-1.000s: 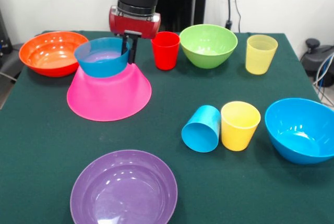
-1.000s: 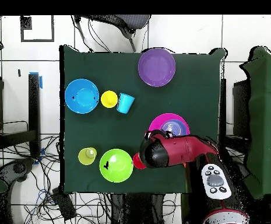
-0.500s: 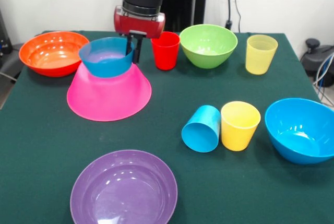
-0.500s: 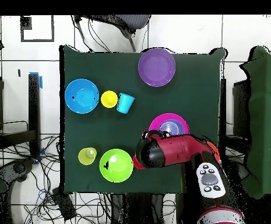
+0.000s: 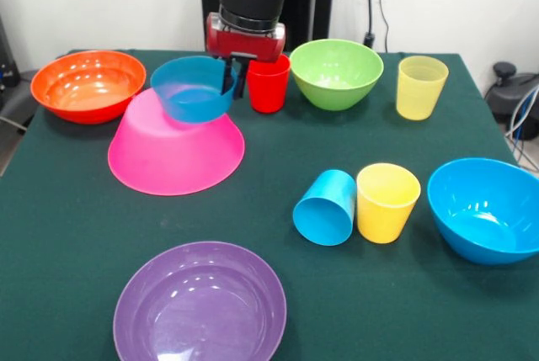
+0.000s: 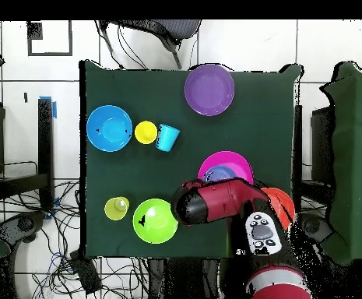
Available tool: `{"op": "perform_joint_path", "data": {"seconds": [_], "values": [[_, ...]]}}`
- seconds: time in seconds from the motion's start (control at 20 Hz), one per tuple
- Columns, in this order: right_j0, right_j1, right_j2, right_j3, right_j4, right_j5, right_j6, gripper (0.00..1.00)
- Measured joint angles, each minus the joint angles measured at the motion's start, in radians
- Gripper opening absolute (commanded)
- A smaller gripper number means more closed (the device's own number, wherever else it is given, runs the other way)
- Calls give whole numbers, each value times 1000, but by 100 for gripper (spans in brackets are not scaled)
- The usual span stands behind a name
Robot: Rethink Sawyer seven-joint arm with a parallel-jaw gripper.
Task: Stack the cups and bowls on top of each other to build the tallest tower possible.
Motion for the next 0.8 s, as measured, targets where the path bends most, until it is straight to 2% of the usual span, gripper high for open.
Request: {"op": "perform_joint_path", "data": {"seconds": [0.8], "values": [[66, 7, -80, -17, 0, 27, 0, 0]]}}
